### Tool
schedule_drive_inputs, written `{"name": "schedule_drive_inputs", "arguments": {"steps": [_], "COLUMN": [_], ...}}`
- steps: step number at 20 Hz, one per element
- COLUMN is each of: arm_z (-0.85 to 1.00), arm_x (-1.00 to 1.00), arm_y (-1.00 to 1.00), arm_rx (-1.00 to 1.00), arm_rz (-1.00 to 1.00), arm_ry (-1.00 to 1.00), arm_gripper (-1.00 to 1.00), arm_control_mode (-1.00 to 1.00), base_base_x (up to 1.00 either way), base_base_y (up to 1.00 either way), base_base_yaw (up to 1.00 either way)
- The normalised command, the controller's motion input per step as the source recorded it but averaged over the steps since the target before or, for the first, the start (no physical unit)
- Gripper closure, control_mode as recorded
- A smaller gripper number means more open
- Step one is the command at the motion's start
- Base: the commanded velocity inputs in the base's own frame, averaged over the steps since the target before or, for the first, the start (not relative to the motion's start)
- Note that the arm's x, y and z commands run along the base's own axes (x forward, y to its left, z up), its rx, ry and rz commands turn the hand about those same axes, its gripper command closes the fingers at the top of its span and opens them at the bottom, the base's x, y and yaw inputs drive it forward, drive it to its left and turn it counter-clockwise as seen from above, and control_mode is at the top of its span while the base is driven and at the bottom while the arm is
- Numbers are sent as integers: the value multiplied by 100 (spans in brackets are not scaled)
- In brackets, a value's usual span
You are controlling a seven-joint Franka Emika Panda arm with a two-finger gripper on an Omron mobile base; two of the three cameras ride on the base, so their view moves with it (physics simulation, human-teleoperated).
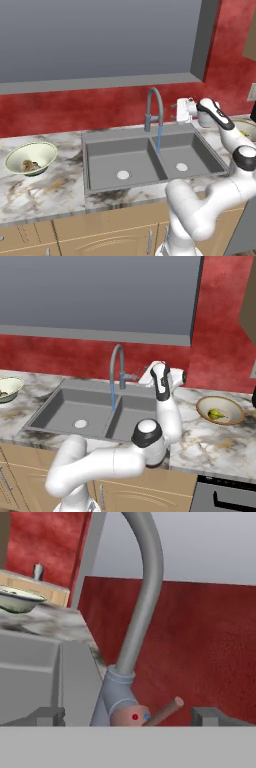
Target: Pick the mushrooms from the sink and place them in one bowl. Place the pear in the other bowl. Then turn off the sink faucet.
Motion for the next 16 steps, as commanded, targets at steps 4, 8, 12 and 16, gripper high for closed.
{"name": "schedule_drive_inputs", "arguments": {"steps": [4,8,12,16], "arm_z": [-10,-14,-15,-14], "arm_x": [31,29,36,39], "arm_y": [0,0,0,0], "arm_rx": [0,0,0,0], "arm_rz": [1,2,3,3], "arm_ry": [3,4,5,6], "arm_gripper": [-100,-100,-100,-100], "arm_control_mode": [-100,-100,-100,-100], "base_base_x": [0,0,0,0], "base_base_y": [0,0,0,0], "base_base_yaw": [0,0,0,0]}}
